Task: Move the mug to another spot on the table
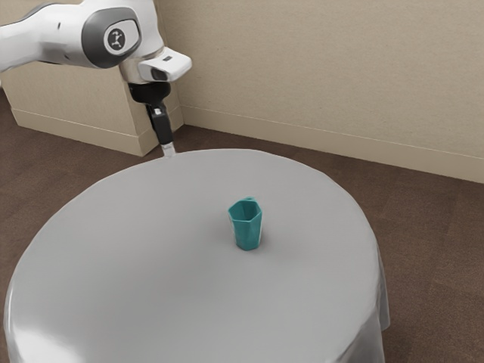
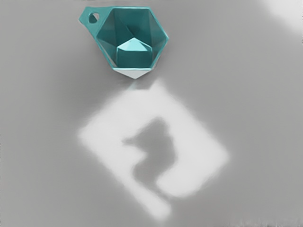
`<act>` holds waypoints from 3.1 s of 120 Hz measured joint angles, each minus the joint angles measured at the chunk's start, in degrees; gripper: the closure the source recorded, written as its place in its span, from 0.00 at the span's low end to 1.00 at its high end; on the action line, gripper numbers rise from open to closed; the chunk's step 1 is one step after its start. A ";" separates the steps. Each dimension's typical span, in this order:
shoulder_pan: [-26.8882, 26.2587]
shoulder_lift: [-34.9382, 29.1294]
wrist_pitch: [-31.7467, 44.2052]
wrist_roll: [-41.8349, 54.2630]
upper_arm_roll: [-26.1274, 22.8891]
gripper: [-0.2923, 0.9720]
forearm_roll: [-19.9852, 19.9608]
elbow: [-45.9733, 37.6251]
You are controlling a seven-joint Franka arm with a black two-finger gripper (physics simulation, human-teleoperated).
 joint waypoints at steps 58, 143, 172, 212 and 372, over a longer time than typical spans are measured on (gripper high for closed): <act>-0.37 1.24 0.16 2.55 -0.22 0.23 -0.32 1.17; -6.86 13.38 -0.36 -22.09 -0.01 0.23 -1.13 13.41; -7.95 19.08 1.12 -32.52 -0.12 0.23 3.09 17.09; -6.69 27.77 8.61 -46.05 0.17 0.23 0.79 20.09; -8.48 45.17 18.71 -70.36 4.39 0.35 -1.75 26.49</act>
